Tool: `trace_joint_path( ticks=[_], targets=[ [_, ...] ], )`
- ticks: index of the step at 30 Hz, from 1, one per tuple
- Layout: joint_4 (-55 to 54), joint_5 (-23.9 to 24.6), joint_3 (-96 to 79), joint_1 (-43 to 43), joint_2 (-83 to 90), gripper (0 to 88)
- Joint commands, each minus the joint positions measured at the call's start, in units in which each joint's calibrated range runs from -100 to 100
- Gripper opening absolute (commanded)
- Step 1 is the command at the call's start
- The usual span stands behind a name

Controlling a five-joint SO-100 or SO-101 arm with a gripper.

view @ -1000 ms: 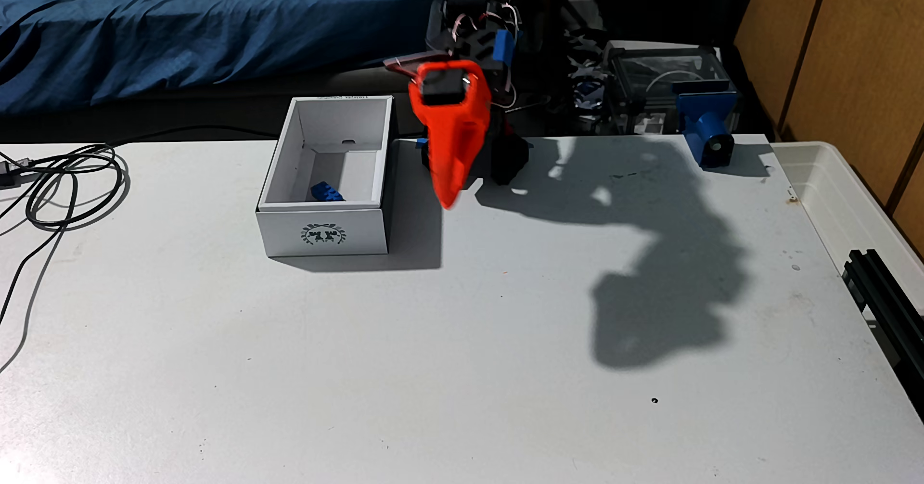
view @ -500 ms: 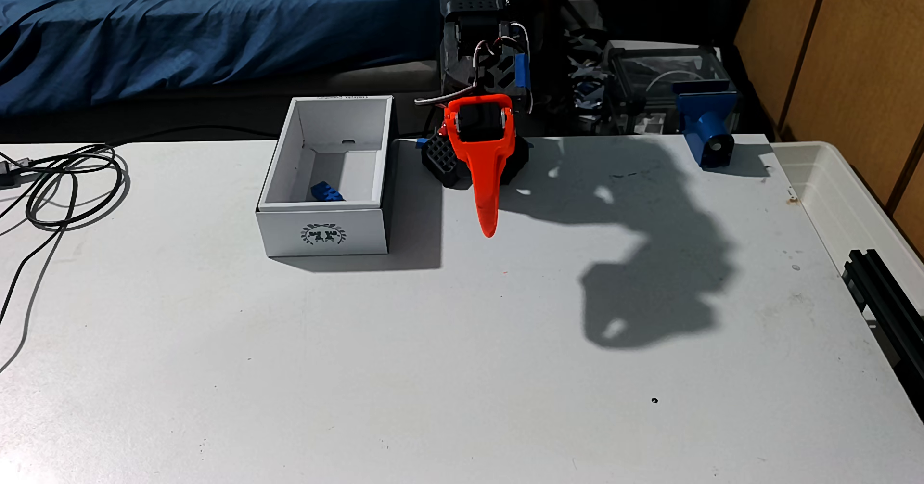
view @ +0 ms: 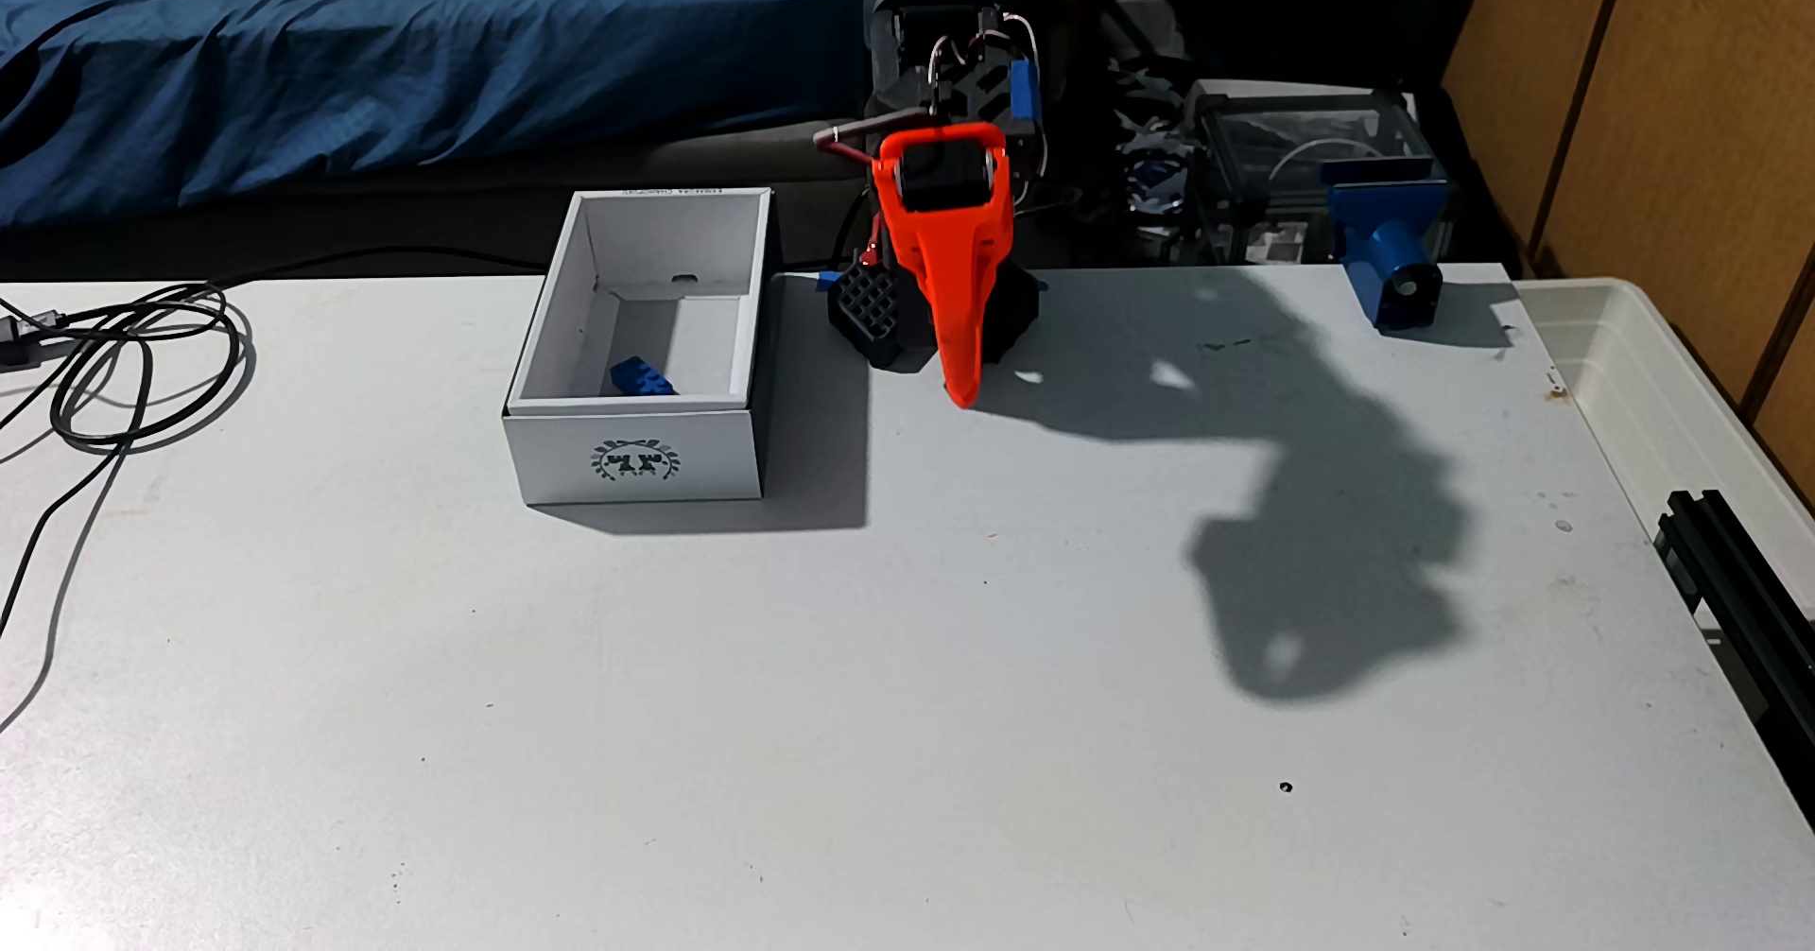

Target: Grab the blue brick and place in box

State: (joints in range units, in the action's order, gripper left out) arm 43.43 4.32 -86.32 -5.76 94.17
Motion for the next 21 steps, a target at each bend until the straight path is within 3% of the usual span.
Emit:
trace_joint_path(
  ticks=[1, 12, 21],
  targets=[
    [3.92, -0.29, 1.76, -1.23, 5.83, 0.9],
    [-1.34, -2.71, -12.44, -0.93, 5.83, 1.0],
    [-1.69, -2.76, -13.06, -1.52, 5.83, 0.9]
  ],
)
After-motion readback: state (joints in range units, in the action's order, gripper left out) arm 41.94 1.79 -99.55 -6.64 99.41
